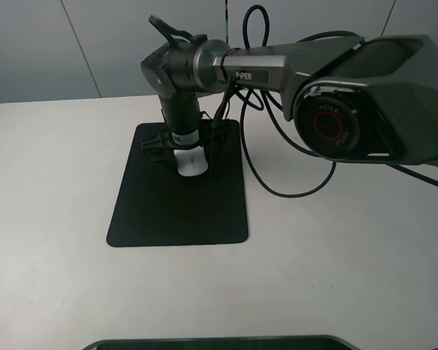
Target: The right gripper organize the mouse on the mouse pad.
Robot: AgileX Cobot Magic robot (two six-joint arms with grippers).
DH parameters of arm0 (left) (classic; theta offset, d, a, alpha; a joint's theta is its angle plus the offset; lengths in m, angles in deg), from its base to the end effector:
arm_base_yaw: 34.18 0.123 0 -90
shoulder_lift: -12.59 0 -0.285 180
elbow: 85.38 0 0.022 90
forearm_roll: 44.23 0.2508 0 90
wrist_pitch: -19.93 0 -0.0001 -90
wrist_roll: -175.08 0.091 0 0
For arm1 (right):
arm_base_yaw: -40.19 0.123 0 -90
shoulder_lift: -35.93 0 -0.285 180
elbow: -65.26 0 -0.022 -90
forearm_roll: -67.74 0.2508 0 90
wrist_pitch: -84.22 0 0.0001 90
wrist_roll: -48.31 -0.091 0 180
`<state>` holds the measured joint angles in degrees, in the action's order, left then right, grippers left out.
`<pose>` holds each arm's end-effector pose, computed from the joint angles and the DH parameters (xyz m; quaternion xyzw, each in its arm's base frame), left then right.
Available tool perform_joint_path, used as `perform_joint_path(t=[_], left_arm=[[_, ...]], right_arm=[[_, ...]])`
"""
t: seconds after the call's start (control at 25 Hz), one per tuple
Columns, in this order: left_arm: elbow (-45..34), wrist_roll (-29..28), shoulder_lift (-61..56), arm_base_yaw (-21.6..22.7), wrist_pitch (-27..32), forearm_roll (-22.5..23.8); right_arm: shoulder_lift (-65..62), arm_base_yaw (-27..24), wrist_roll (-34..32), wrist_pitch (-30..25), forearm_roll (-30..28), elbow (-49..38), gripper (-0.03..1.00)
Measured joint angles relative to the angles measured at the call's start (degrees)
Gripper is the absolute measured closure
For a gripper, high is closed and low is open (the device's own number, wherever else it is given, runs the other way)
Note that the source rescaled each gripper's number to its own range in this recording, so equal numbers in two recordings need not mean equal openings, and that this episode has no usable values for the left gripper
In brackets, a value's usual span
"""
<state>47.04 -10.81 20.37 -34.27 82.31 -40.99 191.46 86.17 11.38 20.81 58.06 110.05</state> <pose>-0.0081 0.0046 0.2799 -0.0450 0.8545 0.0012 0.5175 0.3652 0.3582 0.0834 -0.1123 0.9894 -0.0243 0.0893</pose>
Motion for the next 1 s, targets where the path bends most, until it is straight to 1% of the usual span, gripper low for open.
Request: perform_joint_path(t=[0.32, 0.6, 0.76, 1.0], left_arm=[[0.0, 0.0, 0.0, 0.0, 0.0, 0.0], [0.0, 0.0, 0.0, 0.0, 0.0, 0.0], [0.0, 0.0, 0.0, 0.0, 0.0, 0.0], [0.0, 0.0, 0.0, 0.0, 0.0, 0.0]], right_arm=[[0.0, -0.1, 0.3, -0.1, 0.1, 0.0, -0.02], [-0.3, -0.1, 4.0, -0.2, 0.5, 0.0, -0.02], [-1.4, -0.1, 6.6, -1.4, 1.5, -0.1, -0.02], [-5.1, -0.7, 7.8, -2.3, 1.7, -0.1, -0.03]])
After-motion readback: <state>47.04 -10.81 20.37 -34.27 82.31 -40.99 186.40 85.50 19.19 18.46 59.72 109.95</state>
